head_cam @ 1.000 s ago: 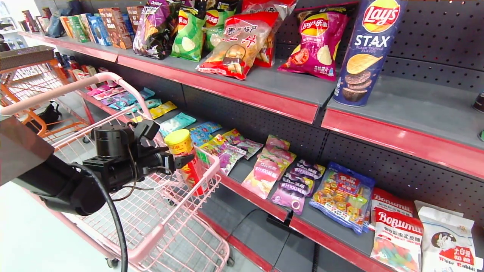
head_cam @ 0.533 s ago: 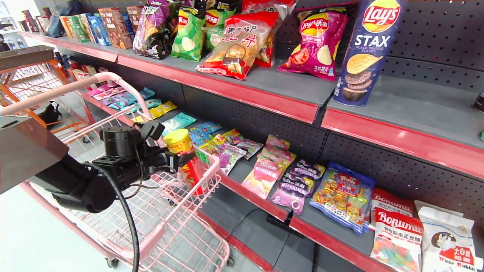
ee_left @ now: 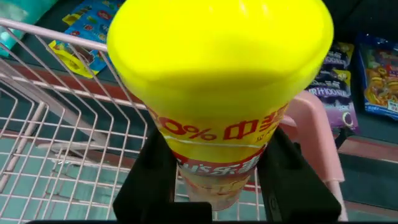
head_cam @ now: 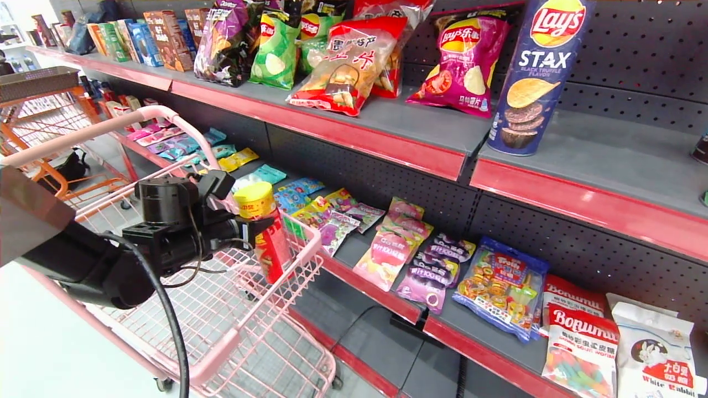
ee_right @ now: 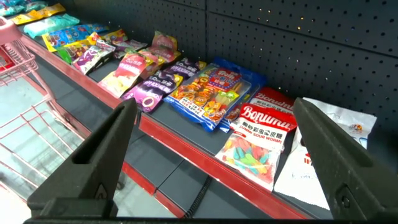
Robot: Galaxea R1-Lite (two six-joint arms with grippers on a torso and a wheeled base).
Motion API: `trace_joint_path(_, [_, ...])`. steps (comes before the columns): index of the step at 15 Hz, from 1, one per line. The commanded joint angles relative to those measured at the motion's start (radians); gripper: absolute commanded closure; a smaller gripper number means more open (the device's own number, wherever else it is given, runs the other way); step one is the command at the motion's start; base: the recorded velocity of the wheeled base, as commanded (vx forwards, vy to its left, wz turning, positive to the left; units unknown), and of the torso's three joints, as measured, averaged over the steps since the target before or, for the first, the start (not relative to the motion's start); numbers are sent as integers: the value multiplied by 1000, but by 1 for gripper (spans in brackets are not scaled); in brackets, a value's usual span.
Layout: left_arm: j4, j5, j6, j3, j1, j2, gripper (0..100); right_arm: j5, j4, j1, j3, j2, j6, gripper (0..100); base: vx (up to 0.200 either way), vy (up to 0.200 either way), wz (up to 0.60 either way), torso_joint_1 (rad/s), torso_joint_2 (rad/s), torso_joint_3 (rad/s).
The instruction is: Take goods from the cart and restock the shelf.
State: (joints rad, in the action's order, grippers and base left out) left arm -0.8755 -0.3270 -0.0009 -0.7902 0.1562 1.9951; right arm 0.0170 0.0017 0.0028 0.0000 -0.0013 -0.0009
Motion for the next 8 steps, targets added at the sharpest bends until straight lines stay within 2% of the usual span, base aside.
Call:
trace_joint_path(1, [141, 2, -4, -7, -32, -203, 100, 0, 0, 0, 0, 1, 1, 0, 0, 0, 0, 0, 0, 0])
trace_joint_path(2, [202, 2, -8, -12, -44, -282, 100, 1, 0, 0, 0, 1, -1, 0, 0, 0, 0, 0, 0, 0])
trace_joint_path(3, [202, 2, -8, -12, -44, -282, 100, 1, 0, 0, 0, 1, -1, 0, 0, 0, 0, 0, 0, 0])
trace_joint_path(4, [365, 2, -13, -23, -76, -469, 100, 0, 0, 0, 0, 1, -1, 0, 0, 0, 0, 0, 0, 0])
trace_joint_path(5, [411, 3, -16, -26, -89, -521, 100, 1, 0, 0, 0, 1, 1, 0, 0, 0, 0, 0, 0, 0])
trace_joint_path(6, [523, 3, -47, -29, -106, -682, 100, 1, 1, 0, 0, 1, 1, 0, 0, 0, 0, 0, 0, 0])
trace_joint_path(8, [691, 5, -51, -30, -122, -885, 100, 0, 1, 0, 0, 1, -2, 0, 0, 0, 0, 0, 0, 0])
